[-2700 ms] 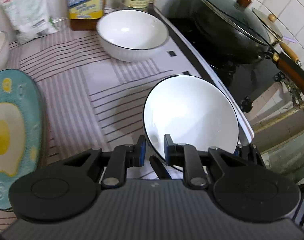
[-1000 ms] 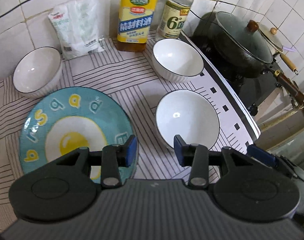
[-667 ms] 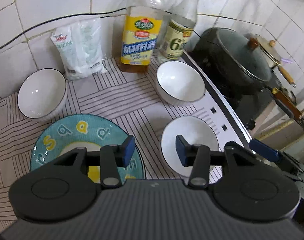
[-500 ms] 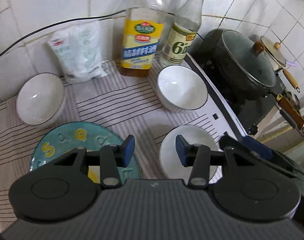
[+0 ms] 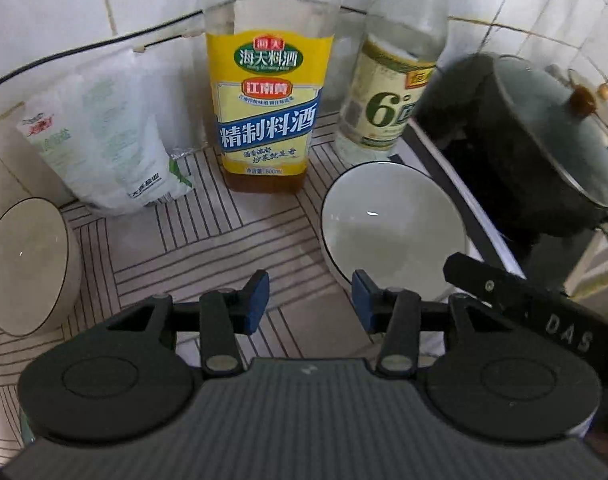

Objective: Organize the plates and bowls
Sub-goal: 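Lower the held bowl into the other white bowl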

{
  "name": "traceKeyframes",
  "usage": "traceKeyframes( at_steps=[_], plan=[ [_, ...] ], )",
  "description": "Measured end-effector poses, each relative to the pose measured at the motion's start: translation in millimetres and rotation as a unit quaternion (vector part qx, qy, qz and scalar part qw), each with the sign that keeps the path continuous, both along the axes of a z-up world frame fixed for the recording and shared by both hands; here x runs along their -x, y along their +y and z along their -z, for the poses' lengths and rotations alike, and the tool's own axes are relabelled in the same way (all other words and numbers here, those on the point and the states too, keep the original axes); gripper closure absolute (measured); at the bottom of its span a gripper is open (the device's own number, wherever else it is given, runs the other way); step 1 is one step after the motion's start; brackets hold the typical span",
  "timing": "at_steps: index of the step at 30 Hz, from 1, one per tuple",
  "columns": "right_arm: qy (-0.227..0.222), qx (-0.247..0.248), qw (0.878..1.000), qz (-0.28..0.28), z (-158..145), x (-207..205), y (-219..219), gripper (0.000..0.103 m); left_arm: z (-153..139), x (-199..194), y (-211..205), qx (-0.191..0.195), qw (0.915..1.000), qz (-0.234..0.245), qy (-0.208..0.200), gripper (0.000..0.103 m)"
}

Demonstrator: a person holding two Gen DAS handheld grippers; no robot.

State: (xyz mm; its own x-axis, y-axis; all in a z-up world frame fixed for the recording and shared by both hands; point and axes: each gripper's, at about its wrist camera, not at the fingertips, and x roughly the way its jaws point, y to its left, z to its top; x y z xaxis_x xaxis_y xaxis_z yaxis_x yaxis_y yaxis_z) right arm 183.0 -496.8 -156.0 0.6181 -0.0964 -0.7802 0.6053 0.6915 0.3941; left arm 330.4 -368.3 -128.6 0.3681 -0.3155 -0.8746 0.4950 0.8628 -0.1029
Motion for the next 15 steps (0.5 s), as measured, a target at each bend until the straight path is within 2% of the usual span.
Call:
traceKeyframes(
  at_steps=[4,5,7,8,12,15],
  plan=[
    [0.027,0.002,1.0,0.008,11.3,-13.3,-8.8,0.064,15.2,-10.7,-9.5,0.005,0.9997,0.0,0.022,0.054],
    [0.03,-0.004,0.999,0.008,14.7,-15.5,-11.6,0.074,18.7,-13.5,-11.8,0.006,0.9996,-0.003,0.028,0.054],
    [0.051,-0.011,0.999,0.004,23.3,-19.5,-15.9,0.085,24.6,-18.1,-15.1,0.009,0.9993,-0.007,0.035,0.058],
    [0.058,-0.01,0.998,0.0,26.0,-20.1,-17.5,0.086,27.3,-19.9,-15.6,0.01,0.9991,-0.011,0.041,0.059],
    [0.053,-0.012,0.998,-0.016,27.8,-18.5,-20.3,0.086,35.4,-24.6,-11.2,0.056,0.9945,-0.028,0.084,0.088],
    [0.053,-0.021,0.998,-0.019,31.4,-18.7,-24.9,0.086,39.0,-25.6,-10.6,0.068,0.9907,-0.056,0.104,0.089]
  ],
)
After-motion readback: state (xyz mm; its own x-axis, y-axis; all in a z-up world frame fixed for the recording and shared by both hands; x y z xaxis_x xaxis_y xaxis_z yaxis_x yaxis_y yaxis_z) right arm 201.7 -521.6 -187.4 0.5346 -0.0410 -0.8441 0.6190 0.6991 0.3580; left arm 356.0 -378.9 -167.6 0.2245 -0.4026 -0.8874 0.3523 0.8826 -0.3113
